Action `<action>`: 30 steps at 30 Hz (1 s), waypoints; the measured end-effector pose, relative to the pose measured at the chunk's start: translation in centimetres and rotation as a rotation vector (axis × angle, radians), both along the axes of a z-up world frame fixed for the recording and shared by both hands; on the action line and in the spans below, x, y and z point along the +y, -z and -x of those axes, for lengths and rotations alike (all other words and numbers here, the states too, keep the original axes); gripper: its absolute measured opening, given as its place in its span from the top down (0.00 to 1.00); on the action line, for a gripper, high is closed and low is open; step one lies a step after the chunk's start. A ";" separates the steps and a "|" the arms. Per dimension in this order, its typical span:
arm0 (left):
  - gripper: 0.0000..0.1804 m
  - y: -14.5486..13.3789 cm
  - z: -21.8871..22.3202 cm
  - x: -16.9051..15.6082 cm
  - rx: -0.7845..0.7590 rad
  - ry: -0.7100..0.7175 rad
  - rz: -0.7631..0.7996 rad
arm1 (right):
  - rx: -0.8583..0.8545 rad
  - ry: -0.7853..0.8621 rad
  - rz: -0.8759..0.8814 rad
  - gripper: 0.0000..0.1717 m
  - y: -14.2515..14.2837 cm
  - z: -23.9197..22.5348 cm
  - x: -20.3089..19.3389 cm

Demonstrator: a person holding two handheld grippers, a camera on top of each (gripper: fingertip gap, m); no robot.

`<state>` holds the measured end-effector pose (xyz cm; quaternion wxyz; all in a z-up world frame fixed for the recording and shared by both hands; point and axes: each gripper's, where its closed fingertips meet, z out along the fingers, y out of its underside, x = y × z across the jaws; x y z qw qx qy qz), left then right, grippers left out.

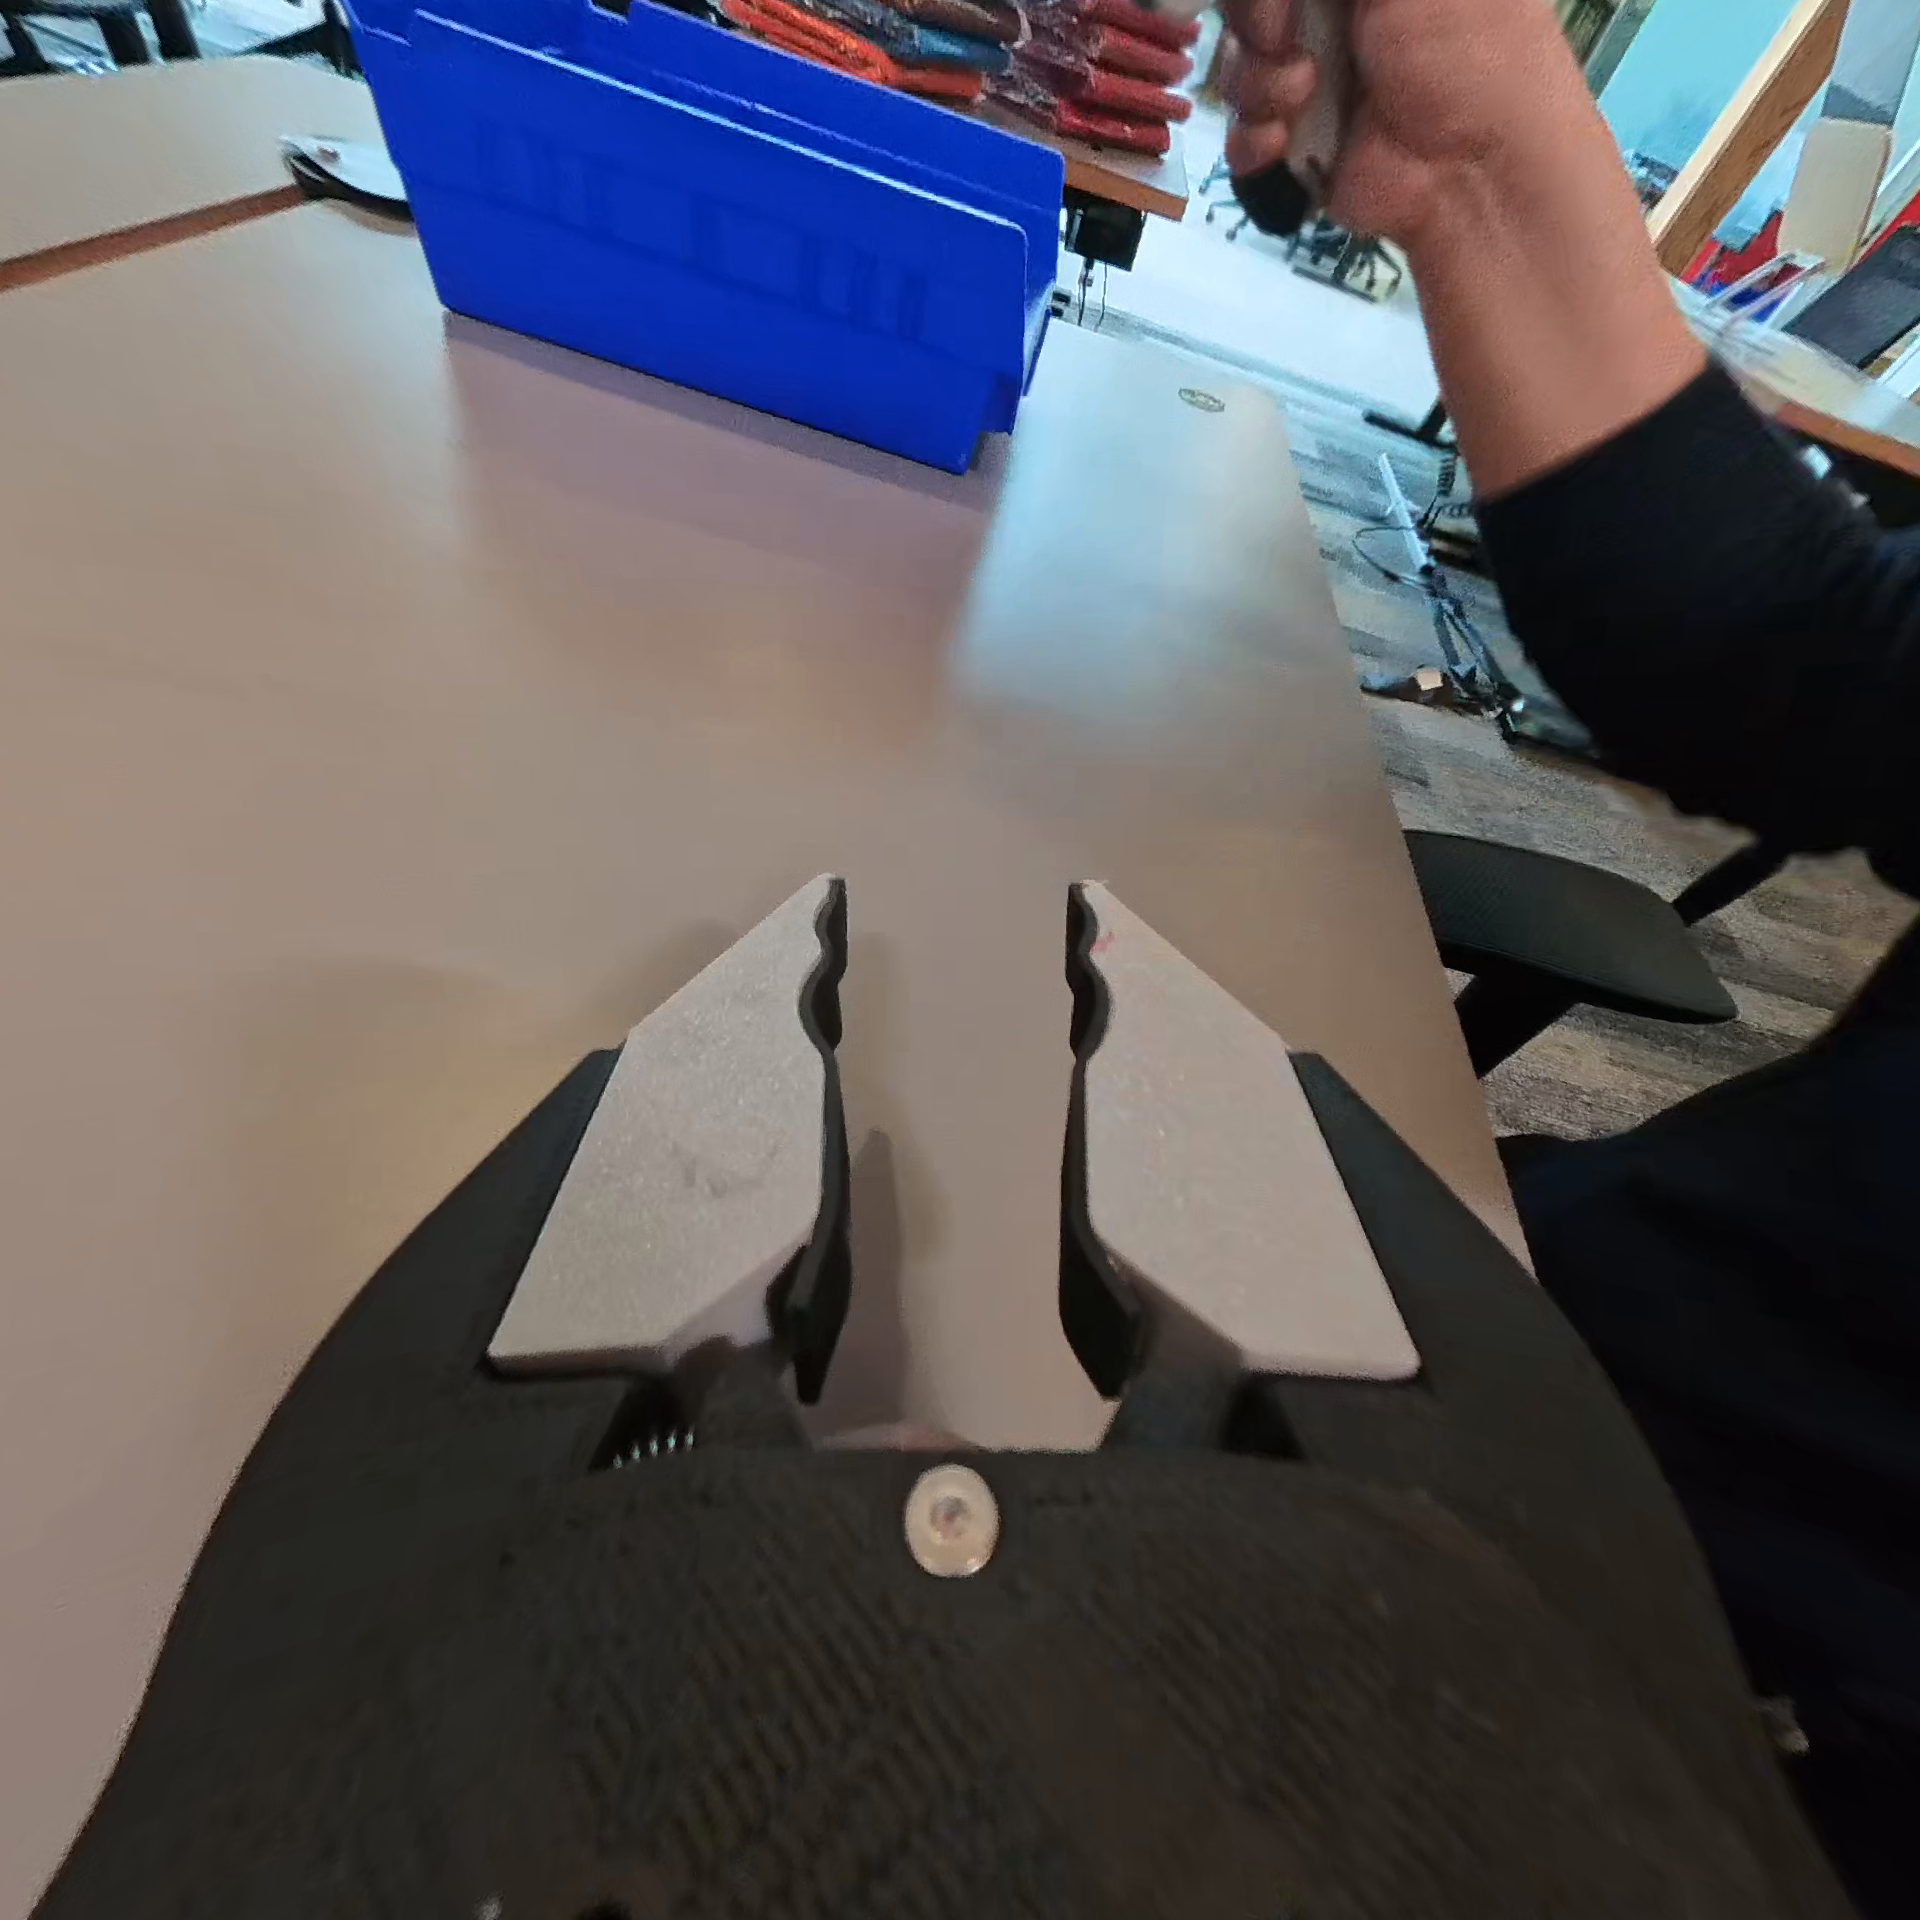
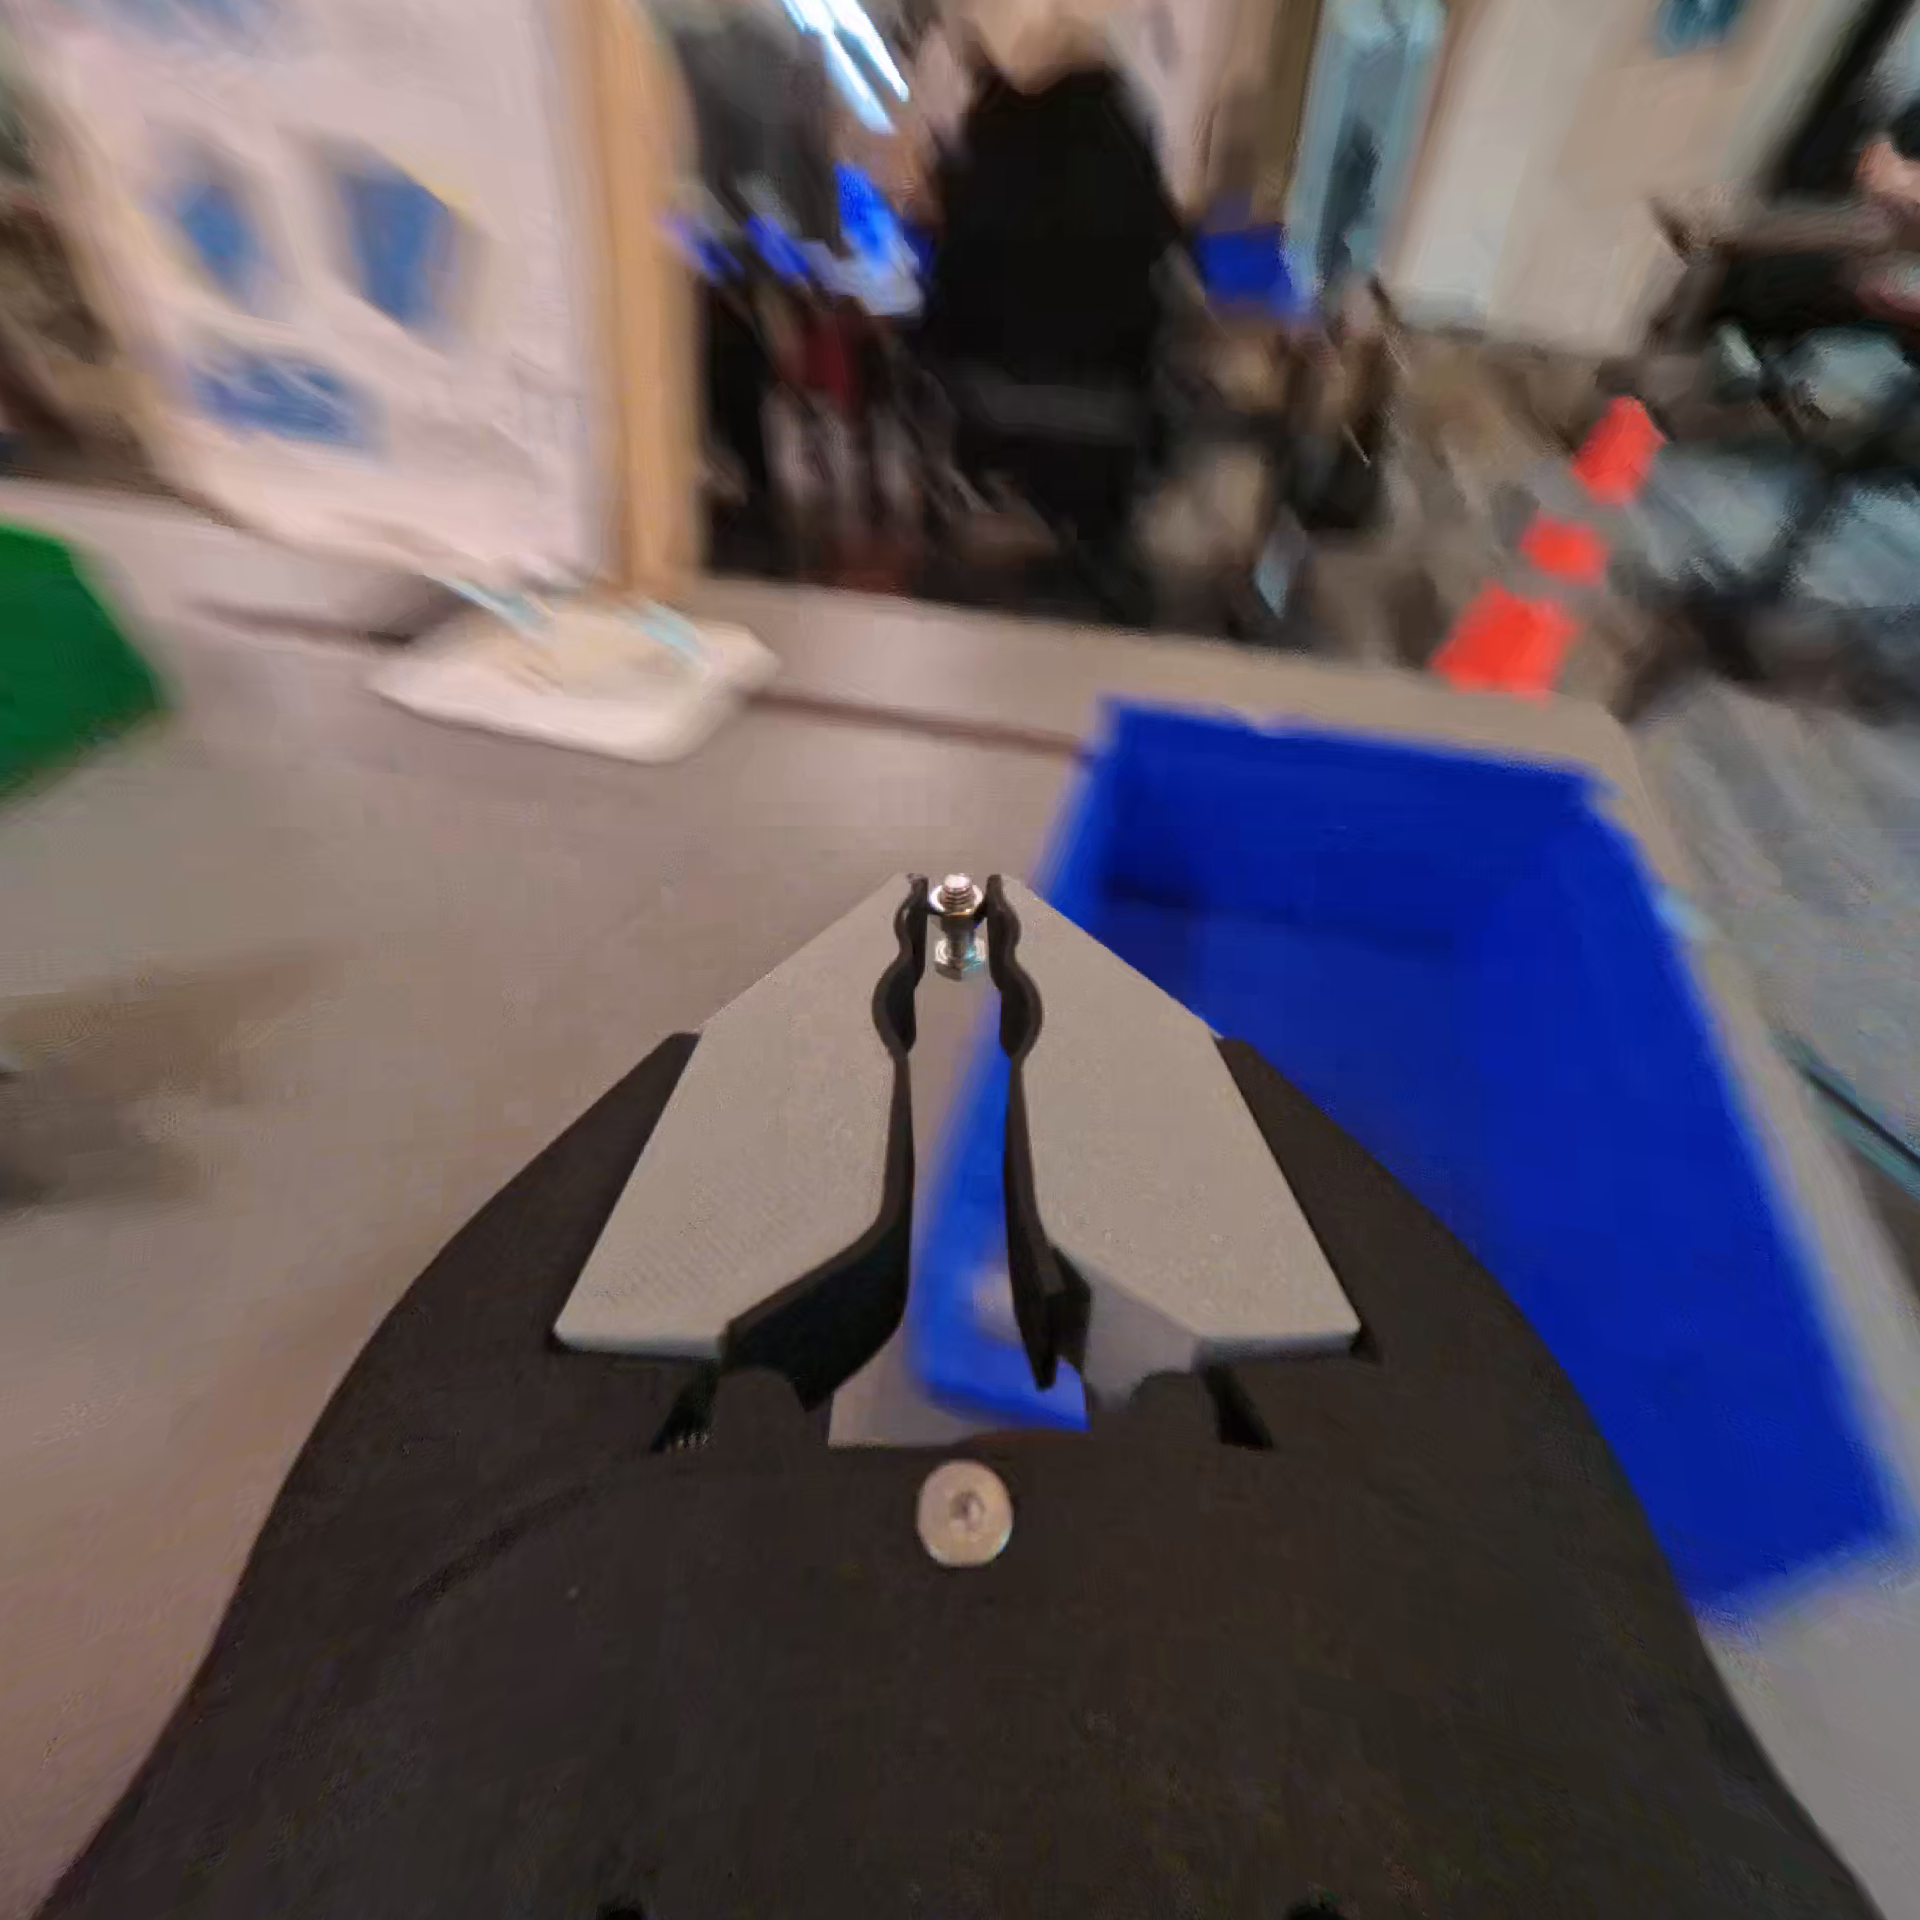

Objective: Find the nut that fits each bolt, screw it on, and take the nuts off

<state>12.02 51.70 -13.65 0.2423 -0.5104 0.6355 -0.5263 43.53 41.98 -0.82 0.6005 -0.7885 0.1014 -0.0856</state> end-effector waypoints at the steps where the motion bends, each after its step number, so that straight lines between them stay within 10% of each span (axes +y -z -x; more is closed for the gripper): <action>1: 0.78 0.1 0.0 -0.1 0.005 0.002 -0.005 | 0.007 0.075 0.132 0.96 2.3 -3.5 -1.1; 5: 0.78 0.5 -0.1 -0.2 0.015 0.004 -0.032 | 0.095 0.158 0.552 0.95 12.9 -10.2 -3.1; 8: 0.79 1.0 -0.1 0.0 0.027 -0.002 -0.041 | 0.115 0.252 0.712 0.88 15.1 -12.4 -4.6; 14: 0.78 1.0 -0.1 0.2 0.036 0.003 -0.015 | -0.183 0.230 0.493 0.65 -2.1 -8.8 -2.6; 18: 0.77 1.3 0.0 -0.1 0.047 0.014 -0.039 | -0.232 -0.083 0.291 0.69 -6.3 3.7 2.0; 23: 0.75 1.5 -0.1 -0.1 0.055 0.011 -0.061 | -0.163 -0.396 0.196 0.67 3.1 17.6 9.2; 30: 0.65 -2.1 2.0 1.7 0.046 -0.047 -0.052 | -0.137 -0.416 0.156 0.66 12.9 21.6 15.7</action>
